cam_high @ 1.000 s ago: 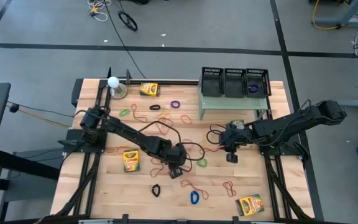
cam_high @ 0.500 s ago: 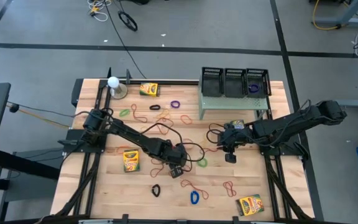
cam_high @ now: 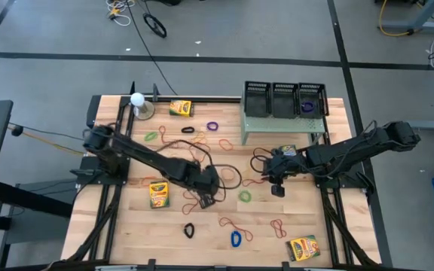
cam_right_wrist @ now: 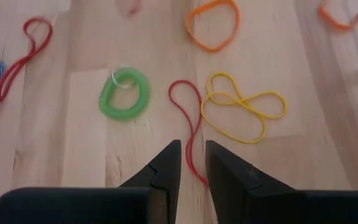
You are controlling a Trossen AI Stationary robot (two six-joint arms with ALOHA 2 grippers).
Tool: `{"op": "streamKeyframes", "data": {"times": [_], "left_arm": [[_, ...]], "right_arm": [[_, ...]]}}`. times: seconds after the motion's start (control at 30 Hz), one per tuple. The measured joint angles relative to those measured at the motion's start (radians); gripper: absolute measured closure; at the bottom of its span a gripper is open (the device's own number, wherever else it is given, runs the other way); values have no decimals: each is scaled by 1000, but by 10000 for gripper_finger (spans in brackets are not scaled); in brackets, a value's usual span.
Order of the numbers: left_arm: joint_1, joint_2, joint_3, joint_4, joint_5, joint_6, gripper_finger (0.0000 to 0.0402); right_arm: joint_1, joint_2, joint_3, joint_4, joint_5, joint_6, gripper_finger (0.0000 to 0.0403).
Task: Pick & Place Office Desk Supplies
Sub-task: Put the red rubber band into the middle black basket on the shelf
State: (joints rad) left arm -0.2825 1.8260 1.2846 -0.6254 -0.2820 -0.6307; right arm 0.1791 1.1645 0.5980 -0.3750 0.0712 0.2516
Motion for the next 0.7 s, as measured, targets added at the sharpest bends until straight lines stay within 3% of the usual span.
{"op": "streamKeyframes", "data": {"times": [0.13, 0.27, 0.5, 0.7], "left_arm": [[-8, -129, -41, 8, -101, -3, 398], [-7, -248, -196, 138, -111, -37, 399], [37, -422, -573, 658, -148, -97, 399], [120, -442, -742, 1098, -120, -11, 399]], "right_arm": [[0, 0, 0, 34, 9, 43, 307], [0, 0, 0, 64, 39, 106, 293], [0, 0, 5, 92, 75, 217, 274], [28, 0, 46, 132, 153, 325, 270]]}}
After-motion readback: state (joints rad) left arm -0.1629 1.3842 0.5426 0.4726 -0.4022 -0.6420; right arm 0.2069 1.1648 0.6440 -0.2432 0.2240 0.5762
